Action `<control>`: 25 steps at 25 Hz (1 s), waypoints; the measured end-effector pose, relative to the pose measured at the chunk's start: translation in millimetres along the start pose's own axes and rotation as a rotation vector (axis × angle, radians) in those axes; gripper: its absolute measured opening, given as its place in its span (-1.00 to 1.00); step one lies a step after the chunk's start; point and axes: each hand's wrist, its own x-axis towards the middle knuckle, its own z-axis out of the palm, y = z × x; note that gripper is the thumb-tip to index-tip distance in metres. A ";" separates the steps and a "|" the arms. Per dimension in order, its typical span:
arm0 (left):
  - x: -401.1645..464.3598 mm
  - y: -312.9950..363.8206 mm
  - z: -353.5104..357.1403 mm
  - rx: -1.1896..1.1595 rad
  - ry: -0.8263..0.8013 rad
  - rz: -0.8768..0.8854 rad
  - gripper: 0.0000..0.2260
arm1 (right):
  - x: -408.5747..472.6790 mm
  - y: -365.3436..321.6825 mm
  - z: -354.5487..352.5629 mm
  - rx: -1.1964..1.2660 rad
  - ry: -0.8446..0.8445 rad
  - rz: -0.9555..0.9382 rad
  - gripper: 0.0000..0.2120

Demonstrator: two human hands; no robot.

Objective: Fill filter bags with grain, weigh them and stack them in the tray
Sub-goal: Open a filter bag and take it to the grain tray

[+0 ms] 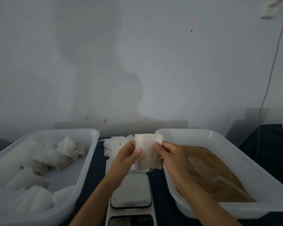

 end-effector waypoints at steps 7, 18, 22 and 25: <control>-30.7 -41.2 -33.8 0.387 0.249 0.072 -0.77 | -25.1 45.2 51.4 -0.262 -0.013 -0.128 -0.68; -41.2 -72.8 -43.8 0.580 0.291 -0.054 -0.87 | -34.5 100.8 52.8 -0.166 -0.110 -0.057 -0.89; -41.5 -71.4 -48.7 0.368 0.323 -0.094 -0.78 | -34.7 105.1 43.2 -0.095 -0.078 -0.025 -0.73; -43.3 -72.2 -54.5 0.297 0.398 -0.061 -0.77 | -34.0 107.5 36.2 -0.070 -0.056 -0.031 -0.72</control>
